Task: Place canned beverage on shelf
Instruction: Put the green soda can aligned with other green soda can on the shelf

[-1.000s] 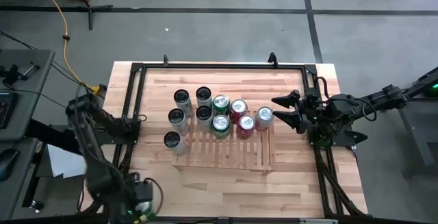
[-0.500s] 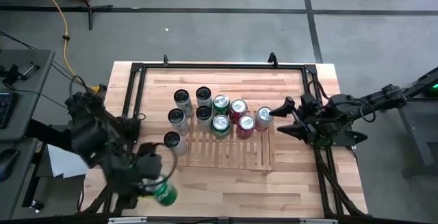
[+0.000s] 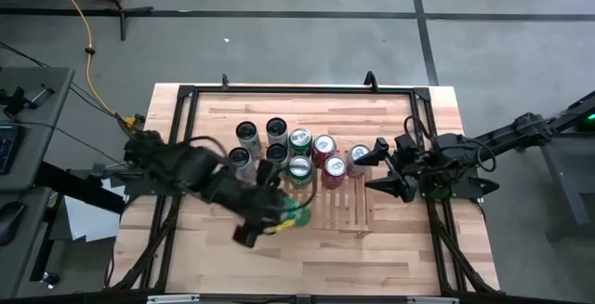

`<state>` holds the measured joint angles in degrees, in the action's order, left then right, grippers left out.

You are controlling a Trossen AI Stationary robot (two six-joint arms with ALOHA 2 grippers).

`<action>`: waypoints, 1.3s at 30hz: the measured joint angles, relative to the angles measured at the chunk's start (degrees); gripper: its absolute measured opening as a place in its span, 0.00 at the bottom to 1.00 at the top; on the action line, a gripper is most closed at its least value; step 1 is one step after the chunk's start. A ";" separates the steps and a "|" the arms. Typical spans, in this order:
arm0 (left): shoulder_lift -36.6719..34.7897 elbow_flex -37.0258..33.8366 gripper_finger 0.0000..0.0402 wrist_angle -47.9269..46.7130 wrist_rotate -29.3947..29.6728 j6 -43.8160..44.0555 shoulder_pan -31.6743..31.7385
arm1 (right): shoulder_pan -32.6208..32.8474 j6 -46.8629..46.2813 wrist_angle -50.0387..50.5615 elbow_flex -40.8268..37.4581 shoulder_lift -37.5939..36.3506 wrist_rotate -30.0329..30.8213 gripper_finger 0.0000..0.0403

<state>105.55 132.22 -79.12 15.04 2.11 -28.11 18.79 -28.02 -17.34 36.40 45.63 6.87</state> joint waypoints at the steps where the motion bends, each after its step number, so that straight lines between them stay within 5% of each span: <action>1: 0.40 0.00 0.67 0.30 0.09 -0.41 0.91 | 0.00 -0.01 -0.88 0.01 0.23 0.00 0.88; 11: 5.77 0.02 0.67 -1.65 -4.45 -3.56 4.19 | 0.00 -0.08 -0.92 0.04 0.17 0.00 0.88; 27: 9.08 0.02 0.67 -4.06 -0.04 -3.85 5.70 | 0.00 -0.04 -0.92 0.04 0.17 0.00 0.88; 34: 9.06 0.13 0.91 -3.64 -1.15 -3.87 6.87 | 0.00 -0.04 -0.92 0.04 0.17 0.00 0.88; 39: 9.06 0.13 0.95 -3.63 -1.20 -3.85 7.85 | 0.00 -0.04 -0.92 0.04 0.17 0.00 0.88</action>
<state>114.61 132.35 -82.74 13.85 -1.74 -20.26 18.79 -28.05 -18.26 36.45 45.80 6.87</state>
